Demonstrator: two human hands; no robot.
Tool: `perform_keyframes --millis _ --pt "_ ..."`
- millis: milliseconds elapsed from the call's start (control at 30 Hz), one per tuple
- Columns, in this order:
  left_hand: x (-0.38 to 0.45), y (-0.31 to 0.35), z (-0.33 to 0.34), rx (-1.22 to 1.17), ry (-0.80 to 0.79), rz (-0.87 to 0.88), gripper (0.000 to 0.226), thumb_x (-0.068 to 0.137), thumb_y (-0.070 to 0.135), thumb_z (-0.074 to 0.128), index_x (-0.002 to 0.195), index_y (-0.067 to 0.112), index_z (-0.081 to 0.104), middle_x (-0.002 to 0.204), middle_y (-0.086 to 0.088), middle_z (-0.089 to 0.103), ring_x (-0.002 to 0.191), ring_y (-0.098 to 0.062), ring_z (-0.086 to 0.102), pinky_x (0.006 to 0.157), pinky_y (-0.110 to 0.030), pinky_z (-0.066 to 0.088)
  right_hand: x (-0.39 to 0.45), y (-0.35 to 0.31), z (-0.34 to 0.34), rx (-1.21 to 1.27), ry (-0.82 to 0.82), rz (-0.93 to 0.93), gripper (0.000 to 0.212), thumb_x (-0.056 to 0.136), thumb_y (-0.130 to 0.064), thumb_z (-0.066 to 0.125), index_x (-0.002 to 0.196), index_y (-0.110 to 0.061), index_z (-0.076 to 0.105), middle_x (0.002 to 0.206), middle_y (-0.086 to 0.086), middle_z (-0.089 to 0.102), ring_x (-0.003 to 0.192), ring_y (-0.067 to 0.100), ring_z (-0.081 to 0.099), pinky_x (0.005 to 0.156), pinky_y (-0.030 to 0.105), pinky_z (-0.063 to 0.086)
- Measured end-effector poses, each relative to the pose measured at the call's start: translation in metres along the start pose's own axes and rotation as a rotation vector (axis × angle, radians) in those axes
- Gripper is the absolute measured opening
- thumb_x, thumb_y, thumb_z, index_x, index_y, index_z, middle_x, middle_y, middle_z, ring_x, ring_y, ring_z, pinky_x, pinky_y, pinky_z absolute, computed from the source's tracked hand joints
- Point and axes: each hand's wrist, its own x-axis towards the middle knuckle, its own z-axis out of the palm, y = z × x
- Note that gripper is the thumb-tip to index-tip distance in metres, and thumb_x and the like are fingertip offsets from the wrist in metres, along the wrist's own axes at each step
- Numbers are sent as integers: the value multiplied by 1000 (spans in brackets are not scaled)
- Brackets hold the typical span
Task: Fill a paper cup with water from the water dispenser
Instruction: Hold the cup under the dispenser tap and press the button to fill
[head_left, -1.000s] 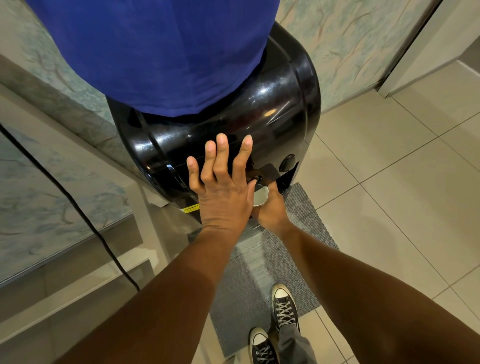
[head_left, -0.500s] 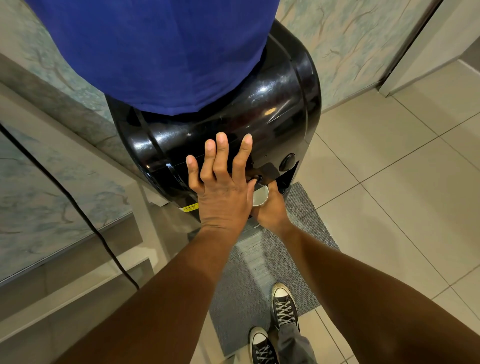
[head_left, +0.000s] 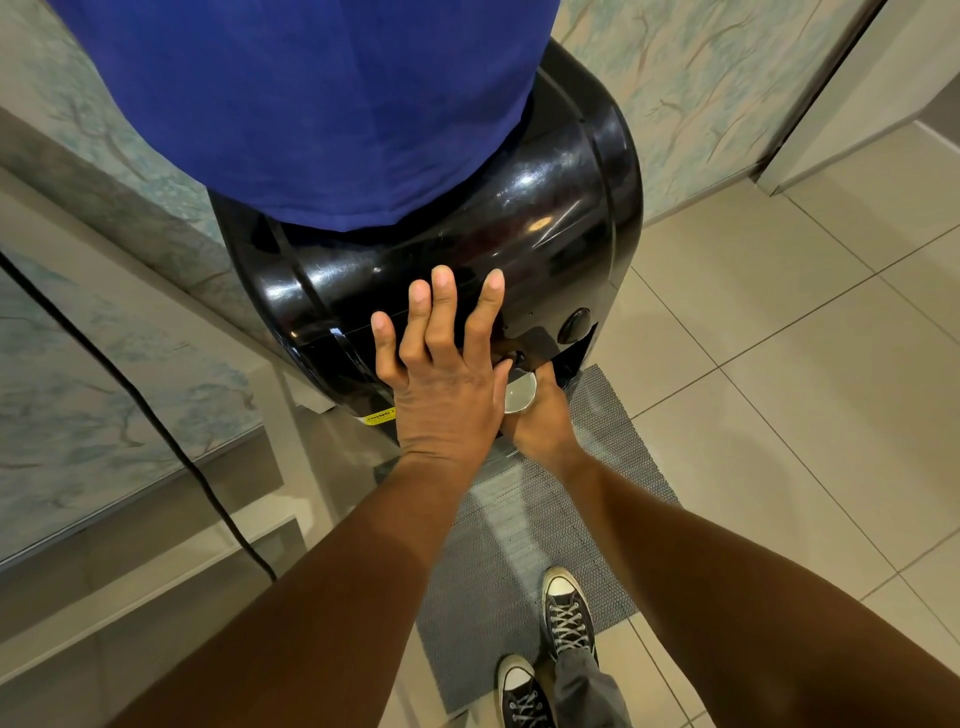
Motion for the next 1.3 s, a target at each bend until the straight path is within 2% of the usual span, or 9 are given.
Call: perform_keyframes --millis 233,400,500,633,700,867,1000,1133,1300 --pt "0 -1 1 -12 13 1 110 78 57 70 154 30 -5 148 -13 6 139 -24 -8 116 -49 -9 -1 -5 -3 -54 23 14 54 81 -12 70 130 -7 47 118 12 63 104 25 62 80 25 43" --pt "0 -2 1 -12 2 8 113 79 57 68 154 30 -10 148 -13 6 139 -25 -9 116 -50 -7 -3 -7 1 17 -36 0 69 76 -11 79 134 -14 41 116 8 65 104 20 65 76 16 47" --pt "0 -2 1 -11 -2 7 106 77 57 69 152 28 1 148 -13 6 139 -25 -8 116 -50 -6 -3 -8 -1 -23 -5 31 58 82 -10 70 134 -7 44 122 14 61 111 29 61 79 22 41" --pt "0 -2 1 -7 -6 10 105 77 58 69 152 28 1 148 -13 6 139 -25 -8 116 -50 -6 -5 -12 -2 85 -63 -4 90 53 -38 88 130 -20 45 117 8 61 106 24 62 85 39 53" --pt "0 -3 1 -13 -4 12 107 77 59 69 153 29 -1 148 -12 6 139 -25 -8 116 -49 -7 -4 -12 -1 73 -57 -15 81 61 -28 84 130 -20 44 117 5 62 103 19 62 91 48 54" --pt "-1 -5 -1 -29 -19 24 121 75 64 69 153 29 -18 149 -12 7 142 -23 -12 115 -49 -5 0 -2 0 72 -23 -23 73 67 -24 86 126 -23 44 108 -5 66 99 6 66 79 25 56" --pt "-1 -6 -3 -38 -45 21 120 75 67 67 152 30 -18 150 -11 4 142 -19 -34 115 -49 -8 -6 0 -4 -31 -14 -10 56 67 -18 86 104 -9 45 83 -14 57 73 -8 60 57 7 43" --pt "-1 -5 -4 -34 -57 21 119 76 68 63 152 29 -19 150 -12 3 141 -20 -35 115 -49 -8 -11 10 -11 -98 -18 20 61 64 -15 88 108 -16 45 88 -15 57 77 0 58 55 7 43" --pt "0 -7 -10 -52 -82 29 124 74 65 69 151 28 -21 150 -13 3 140 -23 -12 114 -50 -7 -23 13 -21 -135 -7 16 67 64 -11 86 118 -15 47 95 -16 54 89 6 57 64 16 46"
